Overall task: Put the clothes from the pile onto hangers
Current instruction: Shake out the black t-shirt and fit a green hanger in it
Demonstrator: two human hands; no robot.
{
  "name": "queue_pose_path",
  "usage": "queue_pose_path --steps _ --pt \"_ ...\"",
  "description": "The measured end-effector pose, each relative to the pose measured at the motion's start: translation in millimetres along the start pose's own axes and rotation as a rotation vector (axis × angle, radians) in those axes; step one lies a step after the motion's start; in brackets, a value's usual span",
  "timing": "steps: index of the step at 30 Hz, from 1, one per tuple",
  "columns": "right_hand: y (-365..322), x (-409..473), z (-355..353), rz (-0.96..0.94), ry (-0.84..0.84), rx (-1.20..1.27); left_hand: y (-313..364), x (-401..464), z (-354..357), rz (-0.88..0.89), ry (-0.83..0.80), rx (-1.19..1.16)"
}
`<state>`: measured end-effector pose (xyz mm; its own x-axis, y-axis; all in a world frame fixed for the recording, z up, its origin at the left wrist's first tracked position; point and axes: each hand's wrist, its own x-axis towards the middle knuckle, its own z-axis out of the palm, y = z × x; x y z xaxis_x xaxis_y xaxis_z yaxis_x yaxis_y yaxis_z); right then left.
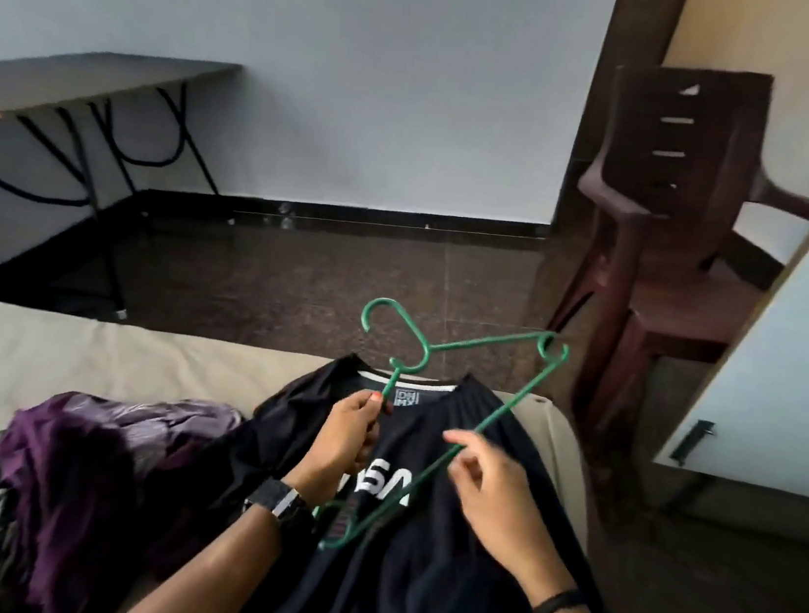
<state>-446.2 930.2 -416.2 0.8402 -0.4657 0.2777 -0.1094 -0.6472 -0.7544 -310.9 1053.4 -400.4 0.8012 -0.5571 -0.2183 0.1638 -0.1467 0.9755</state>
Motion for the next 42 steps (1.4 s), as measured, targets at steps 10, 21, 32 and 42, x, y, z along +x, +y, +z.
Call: queue_pose_path --steps 10,21,32,42 --pt "45 48 -62 0.004 -0.026 -0.539 11 58 -14 -0.033 -0.307 0.421" --pt "41 53 -66 -0.007 0.095 -0.165 -22 126 -41 0.397 0.291 0.81" --pt "59 79 -63 -0.076 0.126 -0.32 -42 150 -47 0.111 0.397 0.877" --pt "55 87 -66 -0.006 0.131 -0.339 -42 162 -65 0.168 0.286 0.844"
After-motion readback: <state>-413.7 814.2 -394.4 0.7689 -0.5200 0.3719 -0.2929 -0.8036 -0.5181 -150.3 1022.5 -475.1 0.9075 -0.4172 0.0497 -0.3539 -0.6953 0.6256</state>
